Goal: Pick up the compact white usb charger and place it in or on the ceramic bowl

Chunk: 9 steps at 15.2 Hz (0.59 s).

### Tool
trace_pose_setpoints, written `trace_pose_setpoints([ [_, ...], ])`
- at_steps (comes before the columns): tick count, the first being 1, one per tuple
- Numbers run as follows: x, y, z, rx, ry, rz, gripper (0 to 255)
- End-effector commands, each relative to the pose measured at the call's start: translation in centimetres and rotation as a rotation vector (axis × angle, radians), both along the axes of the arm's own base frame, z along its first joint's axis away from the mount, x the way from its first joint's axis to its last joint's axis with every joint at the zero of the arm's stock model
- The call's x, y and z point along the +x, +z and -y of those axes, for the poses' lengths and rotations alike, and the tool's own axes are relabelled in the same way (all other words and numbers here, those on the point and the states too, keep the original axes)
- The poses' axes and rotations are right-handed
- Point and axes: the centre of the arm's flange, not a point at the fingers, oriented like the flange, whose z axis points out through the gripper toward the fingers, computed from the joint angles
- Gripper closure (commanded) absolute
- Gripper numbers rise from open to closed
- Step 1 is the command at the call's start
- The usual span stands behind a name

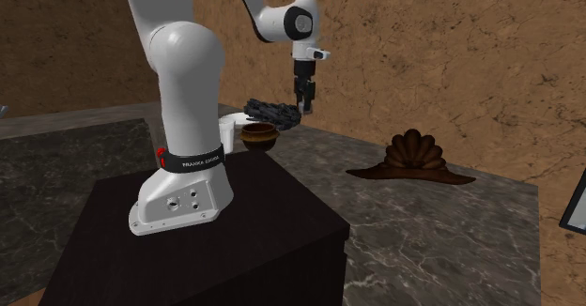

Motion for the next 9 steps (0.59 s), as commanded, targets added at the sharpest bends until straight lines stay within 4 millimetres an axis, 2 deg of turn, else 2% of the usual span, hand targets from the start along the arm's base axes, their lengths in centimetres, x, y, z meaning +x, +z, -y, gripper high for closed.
trace_pose_setpoints([
  [1, -2.3, 0.1, -2.0, 0.0, -0.002, 0.0, 255],
  [9, -8.9, 0.3, -10.2, 0.0, -0.002, 0.0, 255],
])
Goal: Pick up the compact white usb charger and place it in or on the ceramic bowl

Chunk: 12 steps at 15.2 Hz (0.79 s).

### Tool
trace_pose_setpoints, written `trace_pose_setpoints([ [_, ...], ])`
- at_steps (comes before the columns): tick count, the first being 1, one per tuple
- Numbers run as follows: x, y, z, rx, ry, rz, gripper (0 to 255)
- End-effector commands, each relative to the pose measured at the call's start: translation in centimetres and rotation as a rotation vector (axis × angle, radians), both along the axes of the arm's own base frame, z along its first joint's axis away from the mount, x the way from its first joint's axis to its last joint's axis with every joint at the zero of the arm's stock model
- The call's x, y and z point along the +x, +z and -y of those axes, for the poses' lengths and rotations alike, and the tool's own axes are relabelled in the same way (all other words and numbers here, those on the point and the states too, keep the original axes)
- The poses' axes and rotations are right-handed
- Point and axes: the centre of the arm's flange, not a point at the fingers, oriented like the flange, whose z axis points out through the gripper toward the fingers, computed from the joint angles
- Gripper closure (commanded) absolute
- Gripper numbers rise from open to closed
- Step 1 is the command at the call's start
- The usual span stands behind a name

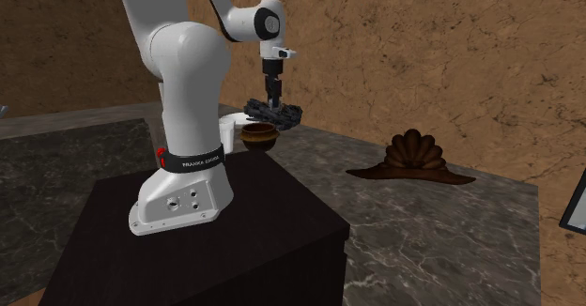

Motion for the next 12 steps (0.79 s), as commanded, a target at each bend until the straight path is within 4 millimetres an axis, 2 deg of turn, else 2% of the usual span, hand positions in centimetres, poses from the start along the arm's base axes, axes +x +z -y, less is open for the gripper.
trace_pose_setpoints([
  [1, -1.8, 0.0, -2.0, 0.0, -0.002, 0.0, 255],
  [4, -4.6, 0.0, -5.4, 0.0, -0.002, 0.0, 255],
  [12, -4.6, -4.2, -5.4, 0.0, -0.002, 0.0, 255],
])
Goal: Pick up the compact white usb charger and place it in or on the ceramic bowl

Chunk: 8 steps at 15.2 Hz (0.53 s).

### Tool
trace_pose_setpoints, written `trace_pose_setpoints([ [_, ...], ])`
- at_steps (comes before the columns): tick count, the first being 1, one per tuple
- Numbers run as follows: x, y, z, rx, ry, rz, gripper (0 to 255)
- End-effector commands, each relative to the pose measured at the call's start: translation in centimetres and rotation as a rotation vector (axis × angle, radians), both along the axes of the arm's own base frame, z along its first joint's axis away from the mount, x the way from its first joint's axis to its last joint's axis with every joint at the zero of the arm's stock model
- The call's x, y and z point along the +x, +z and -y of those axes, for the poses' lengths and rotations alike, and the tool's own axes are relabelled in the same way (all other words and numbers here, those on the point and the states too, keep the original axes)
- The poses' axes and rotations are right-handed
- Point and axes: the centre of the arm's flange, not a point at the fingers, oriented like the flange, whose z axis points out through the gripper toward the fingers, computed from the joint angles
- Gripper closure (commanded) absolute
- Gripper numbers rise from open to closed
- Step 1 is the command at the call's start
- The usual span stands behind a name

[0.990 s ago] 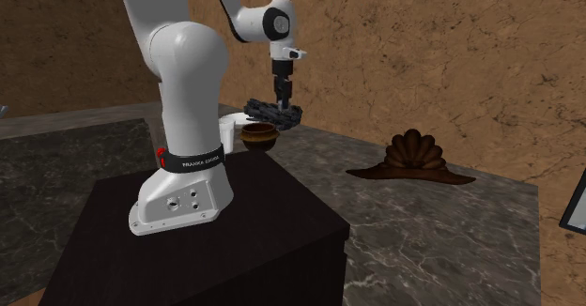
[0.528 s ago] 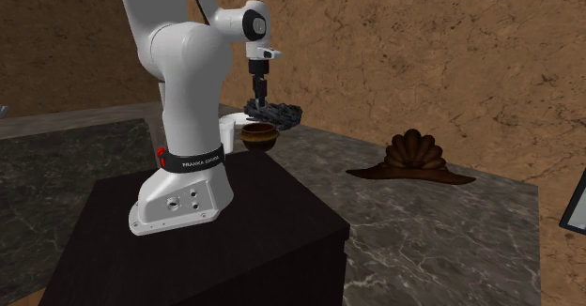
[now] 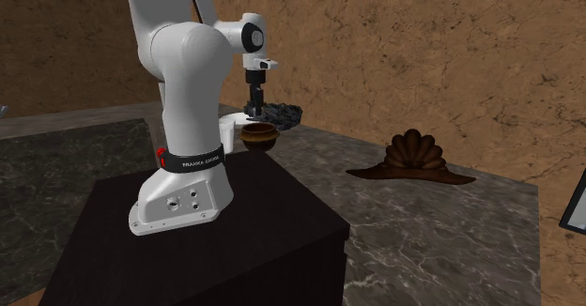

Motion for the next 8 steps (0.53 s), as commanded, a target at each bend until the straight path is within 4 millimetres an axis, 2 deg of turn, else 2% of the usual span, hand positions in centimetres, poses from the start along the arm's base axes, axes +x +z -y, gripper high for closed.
trace_pose_setpoints([
  [1, 0.1, -1.0, 0.0, 0.001, 0.0, 0.0, 255],
  [6, 0.1, -3.7, 0.0, 0.001, 0.0, 0.0, 255],
  [8, 0.1, -4.0, 0.0, 0.001, 0.0, 0.0, 255],
])
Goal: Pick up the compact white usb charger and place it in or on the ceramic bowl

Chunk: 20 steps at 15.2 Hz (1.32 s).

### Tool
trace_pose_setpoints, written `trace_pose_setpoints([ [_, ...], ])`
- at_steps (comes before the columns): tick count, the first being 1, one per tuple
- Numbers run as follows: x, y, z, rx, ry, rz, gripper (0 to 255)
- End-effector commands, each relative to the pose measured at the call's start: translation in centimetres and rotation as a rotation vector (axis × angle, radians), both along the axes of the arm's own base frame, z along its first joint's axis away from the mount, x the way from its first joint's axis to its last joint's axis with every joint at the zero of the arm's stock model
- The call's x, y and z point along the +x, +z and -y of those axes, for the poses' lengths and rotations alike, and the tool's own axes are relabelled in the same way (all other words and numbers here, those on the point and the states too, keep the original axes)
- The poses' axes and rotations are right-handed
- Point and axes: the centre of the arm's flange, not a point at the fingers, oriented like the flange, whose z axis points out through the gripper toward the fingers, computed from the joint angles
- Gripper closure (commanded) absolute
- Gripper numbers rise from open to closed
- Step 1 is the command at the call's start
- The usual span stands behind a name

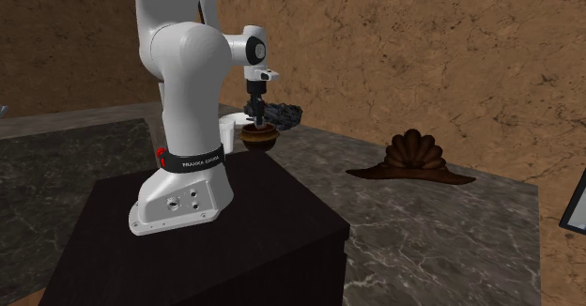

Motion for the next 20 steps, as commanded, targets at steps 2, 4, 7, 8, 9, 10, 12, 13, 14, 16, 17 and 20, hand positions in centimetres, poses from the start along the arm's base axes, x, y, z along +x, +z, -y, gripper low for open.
trace_pose_setpoints([
  [2, 0.0, -0.1, -0.1, 0.001, 0.0, 0.0, 255],
  [4, 0.0, -0.1, -0.1, 0.001, 0.0, 0.0, 255],
  [7, 0.0, -0.1, -0.1, 0.001, 0.0, 0.0, 0],
  [8, 0.0, -0.1, -0.1, 0.001, 0.0, 0.0, 0],
  [9, 0.0, -0.1, -0.1, 0.001, 0.0, 0.0, 0],
  [10, 0.0, -0.1, -0.1, 0.001, 0.0, 0.0, 0],
  [12, 0.0, -0.1, -0.1, 0.001, 0.0, 0.0, 0],
  [13, 0.0, 1.2, 0.0, 0.001, 0.0, 0.0, 0],
  [14, 0.0, 2.5, 0.1, 0.001, 0.0, 0.0, 0],
  [16, 0.0, 4.9, 0.2, 0.001, 0.0, 0.0, 0],
  [17, 0.0, 4.9, 0.2, 0.001, 0.0, 0.0, 0],
  [20, 0.0, 4.9, 0.2, 0.001, 0.0, 0.0, 0],
])
